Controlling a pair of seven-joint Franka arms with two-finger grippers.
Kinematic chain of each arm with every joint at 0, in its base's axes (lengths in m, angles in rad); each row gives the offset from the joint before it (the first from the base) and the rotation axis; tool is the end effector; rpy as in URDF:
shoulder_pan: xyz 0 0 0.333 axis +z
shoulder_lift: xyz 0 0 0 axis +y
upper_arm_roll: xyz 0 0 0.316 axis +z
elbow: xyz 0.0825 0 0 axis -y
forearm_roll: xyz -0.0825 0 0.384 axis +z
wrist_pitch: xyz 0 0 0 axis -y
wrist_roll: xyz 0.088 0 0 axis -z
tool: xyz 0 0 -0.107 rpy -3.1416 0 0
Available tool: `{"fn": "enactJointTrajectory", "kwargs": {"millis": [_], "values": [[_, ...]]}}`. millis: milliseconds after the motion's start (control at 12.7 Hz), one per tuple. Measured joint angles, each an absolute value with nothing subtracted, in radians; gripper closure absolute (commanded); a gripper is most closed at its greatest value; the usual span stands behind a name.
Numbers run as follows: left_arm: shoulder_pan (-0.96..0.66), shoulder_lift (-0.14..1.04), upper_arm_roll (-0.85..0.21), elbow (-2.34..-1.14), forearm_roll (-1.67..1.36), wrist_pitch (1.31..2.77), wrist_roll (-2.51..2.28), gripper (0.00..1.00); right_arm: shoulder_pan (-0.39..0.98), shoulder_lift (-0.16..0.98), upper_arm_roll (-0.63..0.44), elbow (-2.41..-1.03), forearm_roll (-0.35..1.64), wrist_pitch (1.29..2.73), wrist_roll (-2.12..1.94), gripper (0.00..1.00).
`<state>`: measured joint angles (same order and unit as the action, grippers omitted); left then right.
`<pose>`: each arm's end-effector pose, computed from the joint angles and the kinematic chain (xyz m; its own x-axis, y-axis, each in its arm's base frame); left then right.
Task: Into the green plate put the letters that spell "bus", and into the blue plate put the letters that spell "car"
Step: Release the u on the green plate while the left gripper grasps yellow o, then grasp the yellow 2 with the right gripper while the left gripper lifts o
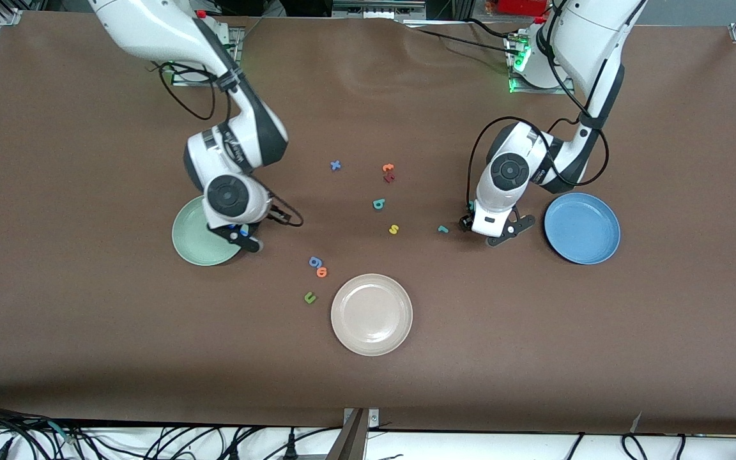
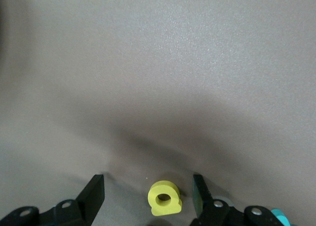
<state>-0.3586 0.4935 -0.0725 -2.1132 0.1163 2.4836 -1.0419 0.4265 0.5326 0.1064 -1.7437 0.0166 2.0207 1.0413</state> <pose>0.5114 -0.2366 0.1676 0.8655 0.4994 -0.0395 0.4923 -0.8625 -0.1173 0.5496 0.3195 0.2531 0.8417 -0.5076 -0.1840 -0.4782 -0.8591 0.1826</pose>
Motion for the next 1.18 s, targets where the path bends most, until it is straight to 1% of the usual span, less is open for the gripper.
{"fn": "enactJointTrajectory", "kwargs": {"millis": [157, 314, 393, 550, 629, 707, 786, 864, 1021, 1179], "values": [[-0.366, 0.494, -0.072, -2.113, 0.116, 2.486, -1.059, 0.2, 0.432, 0.534, 0.171, -1.737, 0.026, 2.139, 1.211, 0.07], [-0.384, 0.494, -0.072, -2.113, 0.116, 2.488, -1.084, 0.2, 0.465, 0.559, 0.198, -1.714, 0.03, 2.25, 1.355, 0.14], [-0.391, 0.494, -0.072, -2.113, 0.116, 2.489, -1.09, 0.22, 0.492, 0.591, 0.2, -1.678, 0.031, 2.278, 1.422, 0.18], [-0.396, 0.495, -0.071, -2.113, 0.117, 2.489, -1.092, 0.29, 0.551, 0.687, 0.2, -1.55, 0.032, 2.311, 1.553, 0.24], [-0.396, 0.495, -0.071, -2.112, 0.117, 2.491, -1.092, 0.34, 0.576, 0.74, 0.2, -1.482, 0.031, 2.32, 1.594, 0.26], [-0.397, 0.495, -0.071, -2.111, 0.12, 2.492, -1.092, 0.44, 0.6, 0.79, 0.198, -1.43, 0.031, 2.345, 1.622, 0.27], [-0.397, 0.495, -0.071, -2.111, 0.134, 2.492, -1.092, 0.49, 0.62, 0.833, 0.192, -1.398, 0.031, 2.386, 1.645, 0.27], [-0.397, 0.495, -0.071, -2.11, 0.158, 2.494, -1.092, 0.52, 0.632, 0.867, 0.189, -1.382, 0.031, 2.426, 1.658, 0.27], [-0.398, 0.495, -0.071, -2.11, 0.174, 2.494, -1.092, 0.66, 0.651, 0.91, 0.186, -1.37, 0.031, 2.469, 1.662, 0.29], [-0.397, 0.496, -0.071, -2.11, 0.178, 2.494, -1.092, 0.8, 0.679, 0.927, 0.174, -1.368, 0.027, 2.472, 1.663, 0.32]]}}
